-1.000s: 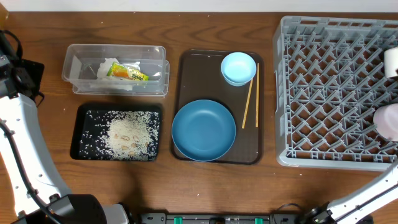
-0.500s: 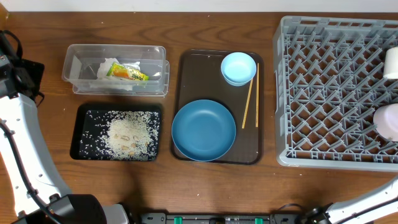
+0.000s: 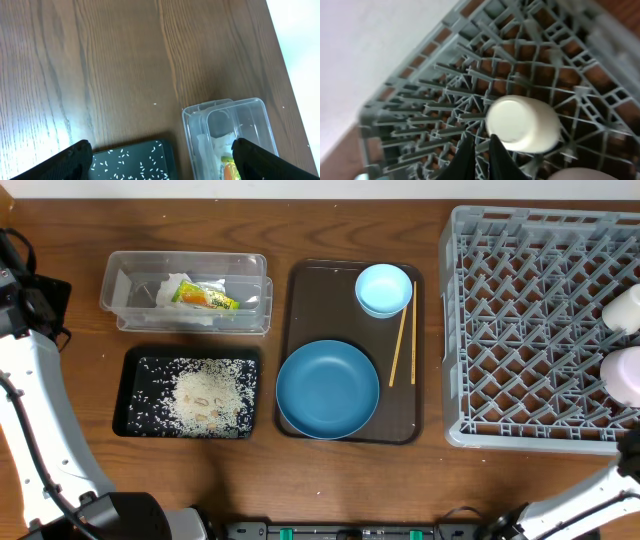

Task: Sort waste into correct bins and load items into the dishwasher rack
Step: 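Place the white cup upside down in the rack's right edge, then reach the right gripper back and grasp the light-blue bowl, then set the light-blue bowl upside down in the rack, release, then reach the right gripper to the blue plate and grasp its rim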

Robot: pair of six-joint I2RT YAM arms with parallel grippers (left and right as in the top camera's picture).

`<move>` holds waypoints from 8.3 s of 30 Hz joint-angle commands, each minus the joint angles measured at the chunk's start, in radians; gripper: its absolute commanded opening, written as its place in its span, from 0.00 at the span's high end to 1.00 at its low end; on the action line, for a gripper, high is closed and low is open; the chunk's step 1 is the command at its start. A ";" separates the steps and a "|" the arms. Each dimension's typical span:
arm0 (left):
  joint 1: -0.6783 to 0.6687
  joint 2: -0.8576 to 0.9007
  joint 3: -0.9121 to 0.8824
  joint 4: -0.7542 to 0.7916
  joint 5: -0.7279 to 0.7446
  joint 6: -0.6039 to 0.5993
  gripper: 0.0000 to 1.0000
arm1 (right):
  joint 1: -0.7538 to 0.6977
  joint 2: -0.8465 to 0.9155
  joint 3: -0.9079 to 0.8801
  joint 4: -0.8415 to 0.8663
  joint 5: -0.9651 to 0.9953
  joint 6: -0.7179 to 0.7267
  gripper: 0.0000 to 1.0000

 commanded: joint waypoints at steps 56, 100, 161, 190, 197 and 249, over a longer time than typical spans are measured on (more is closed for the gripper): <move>0.003 0.002 0.003 -0.003 -0.005 0.006 0.08 | 0.181 -0.009 -0.014 -0.089 0.548 0.128 0.99; 0.003 0.002 0.003 -0.003 -0.005 0.006 0.08 | 1.262 0.314 -0.014 0.235 0.709 -0.031 0.29; 0.003 0.002 0.003 -0.003 -0.005 0.006 0.08 | 0.329 0.002 -0.146 -0.157 -0.665 -0.260 0.99; 0.003 0.002 0.003 -0.003 -0.005 0.006 0.08 | 0.171 0.106 -0.179 -0.270 -0.552 -0.246 0.94; 0.003 0.002 0.003 -0.003 -0.005 0.006 0.08 | 0.124 0.049 -0.179 -0.284 -0.386 -0.179 0.82; 0.003 0.002 0.003 -0.003 -0.005 0.006 0.08 | 0.498 -0.239 -0.164 -0.305 0.340 0.081 0.98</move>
